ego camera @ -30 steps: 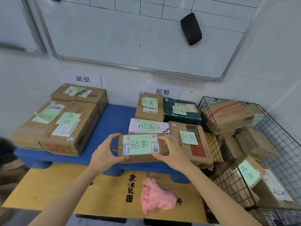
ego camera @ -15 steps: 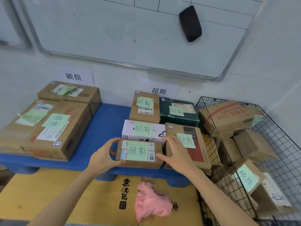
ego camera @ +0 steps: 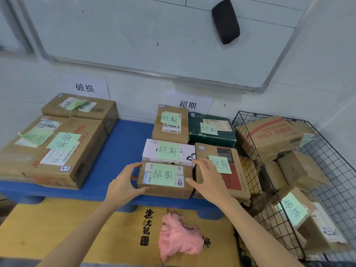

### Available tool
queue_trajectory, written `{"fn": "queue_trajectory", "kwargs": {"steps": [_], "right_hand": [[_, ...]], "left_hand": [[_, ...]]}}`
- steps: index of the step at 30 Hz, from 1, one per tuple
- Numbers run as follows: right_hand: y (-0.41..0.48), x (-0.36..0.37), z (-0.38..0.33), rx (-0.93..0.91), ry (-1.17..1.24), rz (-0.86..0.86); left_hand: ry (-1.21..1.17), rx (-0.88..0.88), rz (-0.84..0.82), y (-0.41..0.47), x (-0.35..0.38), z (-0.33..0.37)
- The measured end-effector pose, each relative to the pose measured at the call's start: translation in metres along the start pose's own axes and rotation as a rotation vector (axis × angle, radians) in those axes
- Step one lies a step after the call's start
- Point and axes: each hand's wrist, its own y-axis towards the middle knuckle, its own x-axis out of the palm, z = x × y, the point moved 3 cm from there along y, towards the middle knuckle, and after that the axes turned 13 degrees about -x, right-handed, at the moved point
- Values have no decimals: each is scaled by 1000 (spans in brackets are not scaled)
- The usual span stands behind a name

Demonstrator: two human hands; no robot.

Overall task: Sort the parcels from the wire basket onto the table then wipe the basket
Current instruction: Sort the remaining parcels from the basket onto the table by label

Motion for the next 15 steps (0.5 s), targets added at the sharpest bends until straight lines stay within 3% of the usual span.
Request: {"fn": "queue_trajectory", "kwargs": {"steps": [15], "right_hand": [[-13, -35, -34, -48, -39, 71]], "left_hand": [[301, 291, 180, -29, -39, 66]]}}
